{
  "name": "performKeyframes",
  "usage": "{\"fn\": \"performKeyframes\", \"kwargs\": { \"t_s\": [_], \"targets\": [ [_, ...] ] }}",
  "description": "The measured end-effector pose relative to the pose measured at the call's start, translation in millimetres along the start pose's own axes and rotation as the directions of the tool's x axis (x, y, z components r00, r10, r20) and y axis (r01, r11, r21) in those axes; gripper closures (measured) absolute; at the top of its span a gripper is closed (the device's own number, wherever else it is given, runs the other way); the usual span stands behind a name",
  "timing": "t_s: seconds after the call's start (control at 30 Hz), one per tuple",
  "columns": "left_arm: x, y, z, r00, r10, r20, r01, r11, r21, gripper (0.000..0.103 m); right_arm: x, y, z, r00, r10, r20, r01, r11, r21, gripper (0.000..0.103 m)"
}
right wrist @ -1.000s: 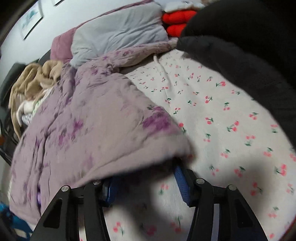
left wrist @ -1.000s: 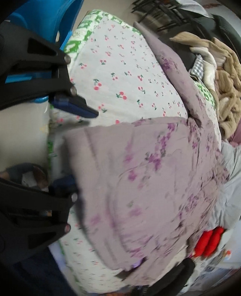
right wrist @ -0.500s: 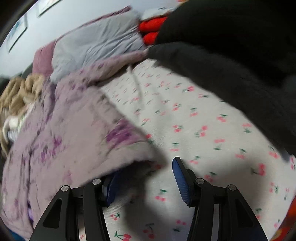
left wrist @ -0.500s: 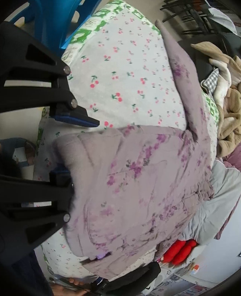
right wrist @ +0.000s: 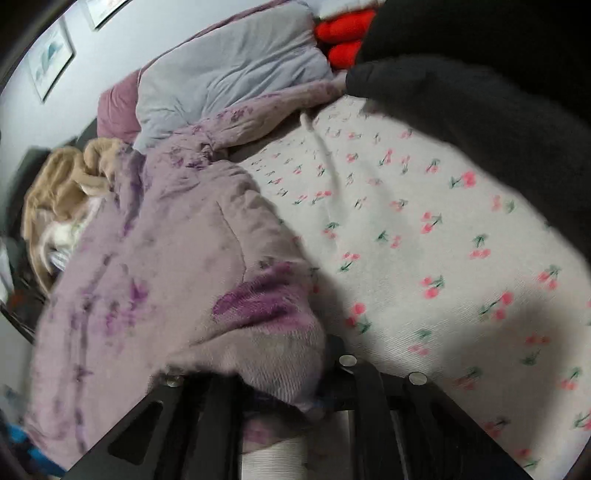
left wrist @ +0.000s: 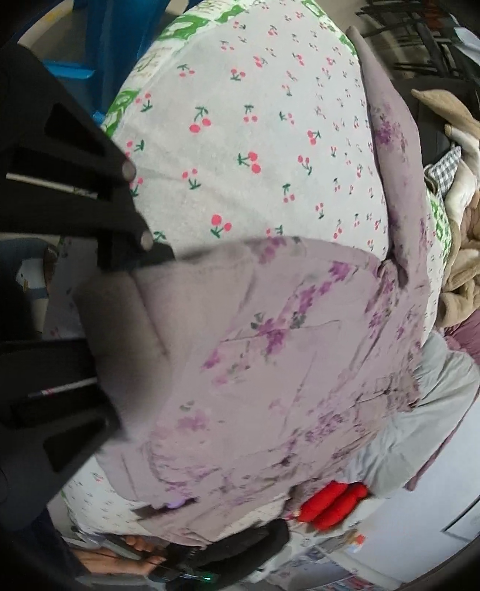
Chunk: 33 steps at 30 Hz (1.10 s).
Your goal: Fold large clothes
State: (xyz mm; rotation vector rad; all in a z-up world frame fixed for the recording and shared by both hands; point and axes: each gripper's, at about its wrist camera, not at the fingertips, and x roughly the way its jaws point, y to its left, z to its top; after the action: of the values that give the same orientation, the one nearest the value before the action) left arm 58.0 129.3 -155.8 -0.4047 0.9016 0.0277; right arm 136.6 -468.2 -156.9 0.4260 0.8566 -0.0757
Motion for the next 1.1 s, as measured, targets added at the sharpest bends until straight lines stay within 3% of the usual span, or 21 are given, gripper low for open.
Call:
{"fn": "performKeyframes", "kwargs": {
  "t_s": [0.17,0.3,0.43,0.5,0.57,0.63,0.73,0.77,0.83,0.9,0.97,1.1],
  "targets": [
    [-28,12,14,0.998,-0.038,0.043,0.043,0.993,-0.109,0.097,-32,12,10,0.995,0.078,0.059,-0.082,0.995,0.064,0.094],
    [-61,3,30,0.996,-0.032,0.087,0.042,0.992,-0.122,0.098,-94,48,32,0.979,0.158,0.129,-0.167,0.984,0.057,0.095],
    [-103,9,44,0.993,-0.076,0.095,0.093,0.978,-0.186,0.098,-157,77,36,0.959,0.213,0.187,-0.225,0.974,0.040,0.095],
    [-125,10,42,0.991,-0.012,0.134,0.033,0.987,-0.156,0.098,-176,76,23,0.957,0.215,0.194,-0.229,0.972,0.053,0.095],
    [-110,19,30,0.994,0.079,0.076,-0.068,0.988,-0.141,0.098,-149,59,2,0.990,0.094,0.101,-0.104,0.990,0.091,0.095],
    [-84,36,15,0.995,0.094,-0.045,-0.100,0.981,-0.167,0.098,-100,16,-39,0.995,0.033,-0.094,-0.015,0.981,0.195,0.095],
    [-86,26,-1,0.992,0.123,-0.008,-0.124,0.989,-0.083,0.098,-109,10,-65,0.994,0.076,-0.081,-0.058,0.976,0.209,0.096],
    [-87,13,-7,0.987,0.159,0.019,-0.159,0.987,-0.011,0.098,-119,25,-69,0.998,0.045,-0.051,-0.037,0.989,0.141,0.096],
    [-79,9,-10,0.986,0.165,-0.003,-0.165,0.986,0.023,0.097,-115,31,-68,0.998,0.021,-0.060,-0.014,0.993,0.113,0.095],
    [-67,21,-11,0.987,0.147,-0.060,-0.148,0.989,-0.013,0.097,-96,26,-66,0.990,-0.092,-0.107,0.100,0.993,0.067,0.094],
    [-70,32,-14,0.989,0.135,-0.059,-0.137,0.990,-0.034,0.096,-76,16,-71,0.980,-0.102,-0.173,0.112,0.993,0.045,0.093],
    [-75,42,-22,0.994,0.092,-0.065,-0.095,0.994,-0.049,0.096,-100,18,-77,0.996,-0.052,-0.069,0.053,0.998,0.013,0.091]
  ]
}}
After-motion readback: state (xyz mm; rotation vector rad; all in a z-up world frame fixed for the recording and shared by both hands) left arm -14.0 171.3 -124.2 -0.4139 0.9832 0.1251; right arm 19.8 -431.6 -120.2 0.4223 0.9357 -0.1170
